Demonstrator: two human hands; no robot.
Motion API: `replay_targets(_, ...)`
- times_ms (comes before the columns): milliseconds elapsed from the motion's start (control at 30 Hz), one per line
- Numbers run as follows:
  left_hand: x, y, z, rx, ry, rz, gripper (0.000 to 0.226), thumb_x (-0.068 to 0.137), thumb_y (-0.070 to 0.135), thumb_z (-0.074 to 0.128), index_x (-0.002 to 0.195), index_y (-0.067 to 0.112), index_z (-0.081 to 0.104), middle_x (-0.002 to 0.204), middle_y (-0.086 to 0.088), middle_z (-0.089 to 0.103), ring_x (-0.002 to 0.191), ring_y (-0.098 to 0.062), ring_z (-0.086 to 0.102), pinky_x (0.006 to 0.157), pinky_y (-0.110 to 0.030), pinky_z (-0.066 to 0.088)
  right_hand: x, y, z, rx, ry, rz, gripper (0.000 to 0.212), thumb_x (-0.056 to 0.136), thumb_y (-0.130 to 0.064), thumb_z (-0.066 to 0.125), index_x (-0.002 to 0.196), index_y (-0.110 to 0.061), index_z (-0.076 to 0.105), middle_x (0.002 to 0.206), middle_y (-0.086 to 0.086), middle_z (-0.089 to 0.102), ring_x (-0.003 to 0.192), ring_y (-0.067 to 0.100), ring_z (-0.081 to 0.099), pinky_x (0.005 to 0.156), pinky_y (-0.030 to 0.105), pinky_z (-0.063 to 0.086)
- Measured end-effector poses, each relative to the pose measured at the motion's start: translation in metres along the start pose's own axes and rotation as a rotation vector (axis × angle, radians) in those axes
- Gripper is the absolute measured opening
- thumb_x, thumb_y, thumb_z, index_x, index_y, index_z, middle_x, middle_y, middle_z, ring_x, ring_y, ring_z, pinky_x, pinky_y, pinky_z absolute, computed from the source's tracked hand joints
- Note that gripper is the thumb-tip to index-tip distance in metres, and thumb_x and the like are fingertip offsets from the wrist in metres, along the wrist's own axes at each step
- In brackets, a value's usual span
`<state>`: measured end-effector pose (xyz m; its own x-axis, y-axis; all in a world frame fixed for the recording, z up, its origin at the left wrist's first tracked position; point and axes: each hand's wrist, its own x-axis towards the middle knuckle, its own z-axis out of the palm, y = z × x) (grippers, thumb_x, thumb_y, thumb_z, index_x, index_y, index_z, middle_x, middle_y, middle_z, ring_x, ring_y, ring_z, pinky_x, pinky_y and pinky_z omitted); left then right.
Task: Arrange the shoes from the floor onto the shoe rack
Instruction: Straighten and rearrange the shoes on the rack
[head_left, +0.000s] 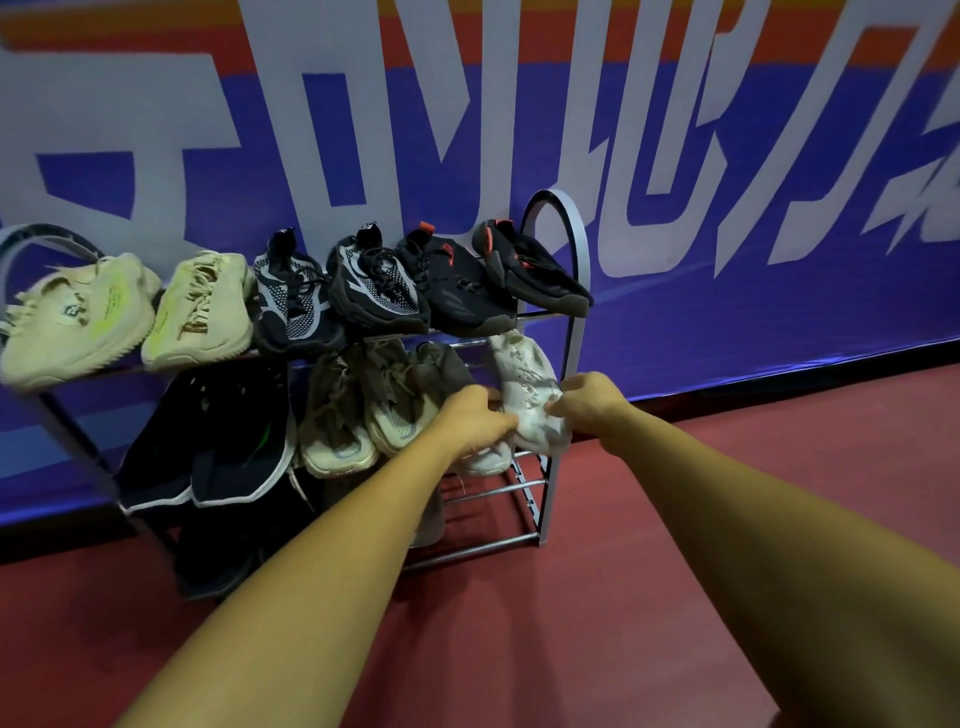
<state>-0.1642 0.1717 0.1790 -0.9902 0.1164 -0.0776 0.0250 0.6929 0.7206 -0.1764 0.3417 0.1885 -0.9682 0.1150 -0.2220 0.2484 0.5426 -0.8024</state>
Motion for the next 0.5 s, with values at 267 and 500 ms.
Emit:
replay_targets(267, -0.046, -0.016, -0.025, 0.034, 0.108, 0.081, 0.03, 0.089, 0.016, 0.061, 0.118, 0.016, 0.069, 0.108, 0.0, 0.072, 0.1, -0.015, 0.065, 0.085, -0.023, 0.047, -0.04, -0.029, 0.02, -0.399, 0.022, -0.254, 0.028, 0.084, -0.011, 0.054, 0.106, -0.005, 0.069, 0.112, 0.016, 0.069, 0.102, 0.035, 0.063, 0.083, 0.038, 0.055)
replay_targets(500, -0.116, -0.057, -0.072, 0.232, 0.18, 0.017, 0.026, 0.089, 0.017, 0.055, 0.108, 0.022, 0.07, 0.1, -0.003, 0.073, 0.092, -0.022, 0.065, 0.077, -0.029, 0.051, -0.091, -0.078, 0.094, -0.441, -0.12, -0.49, 0.029, 0.082, -0.036, 0.068, 0.098, -0.012, 0.072, 0.099, 0.013, 0.072, 0.094, 0.032, 0.065, 0.079, 0.037, 0.054)
